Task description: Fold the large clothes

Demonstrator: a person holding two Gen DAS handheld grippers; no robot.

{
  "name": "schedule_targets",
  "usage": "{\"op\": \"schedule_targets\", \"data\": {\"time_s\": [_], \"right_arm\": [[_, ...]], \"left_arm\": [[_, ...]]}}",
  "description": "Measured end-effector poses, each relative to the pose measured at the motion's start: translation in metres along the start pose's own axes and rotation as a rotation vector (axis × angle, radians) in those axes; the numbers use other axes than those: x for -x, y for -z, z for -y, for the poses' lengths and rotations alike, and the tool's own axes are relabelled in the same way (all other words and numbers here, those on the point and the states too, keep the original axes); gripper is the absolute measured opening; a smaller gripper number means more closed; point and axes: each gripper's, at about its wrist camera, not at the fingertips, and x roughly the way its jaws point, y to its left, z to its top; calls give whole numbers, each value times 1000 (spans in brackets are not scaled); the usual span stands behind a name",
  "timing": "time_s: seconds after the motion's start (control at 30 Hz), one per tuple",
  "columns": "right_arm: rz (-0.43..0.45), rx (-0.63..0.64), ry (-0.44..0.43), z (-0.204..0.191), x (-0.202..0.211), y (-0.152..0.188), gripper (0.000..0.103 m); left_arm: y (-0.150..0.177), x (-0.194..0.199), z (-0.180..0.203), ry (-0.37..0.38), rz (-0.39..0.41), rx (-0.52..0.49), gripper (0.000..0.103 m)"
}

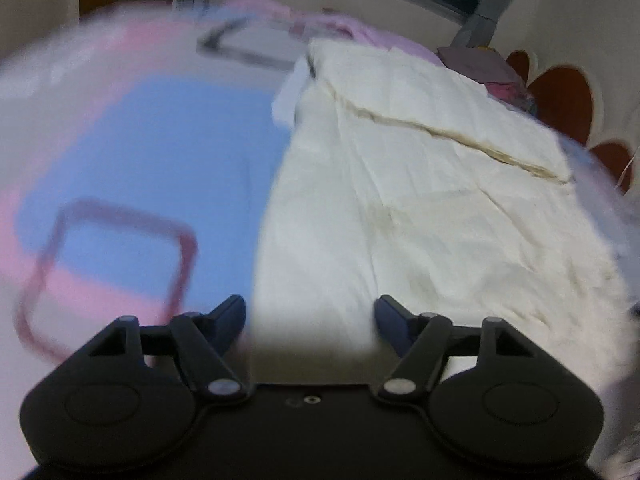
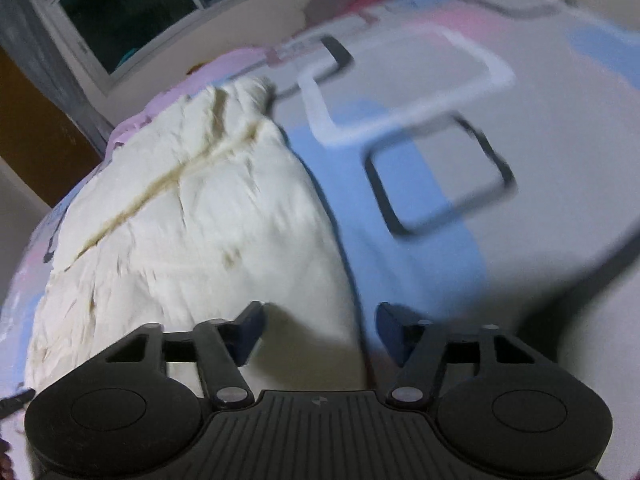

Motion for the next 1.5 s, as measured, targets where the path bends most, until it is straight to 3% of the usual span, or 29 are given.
{"op": "schedule_targets", "data": {"time_s": [0.23, 0.3, 0.33, 0.37, 0.4, 0.53, 0.63, 0.7, 0.87, 1.0, 1.13, 1.3, 1.5], "right_arm": [[-76, -72, -223, 17, -3, 13, 60], [-76, -80, -244, 19, -7, 11, 45], [-93, -108, -289, 21, -10, 10, 25], [-90, -109, -306, 22, -10, 9, 20], [-79, -90, -309, 21, -7, 9, 17], [22, -86, -428, 27, 25, 2, 13], [-68, -29, -359, 30, 8, 2, 13], [-101, -17, -334, 29, -1, 4, 13], [17, -75, -428, 24, 24, -15, 12], [97, -52, -495, -1, 40, -56, 12], [154, -81, -580, -32, 34, -112, 12], [176, -139, -618, -64, -2, -190, 12], [145, -246, -577, -84, -68, -272, 12]], "left_arm": [[10, 4, -18, 163, -22, 123, 69], [8, -2, -21, 218, -37, 142, 66], [6, -4, -21, 214, -41, 136, 55], [7, -4, -19, 218, -51, 127, 16], [7, -5, -22, 252, -49, 156, 9], [19, 23, -28, 355, 136, 234, 7], [26, 1, -35, 249, 48, 251, 7], [30, -6, -33, 243, 49, 257, 7], [23, 19, -24, 286, 142, 276, 6], [-17, 41, -15, 354, 269, 293, 6], [-77, 39, 6, 420, 370, 289, 6], [-158, 11, 22, 452, 409, 285, 7], [-249, -54, 30, 422, 362, 291, 7]]}}
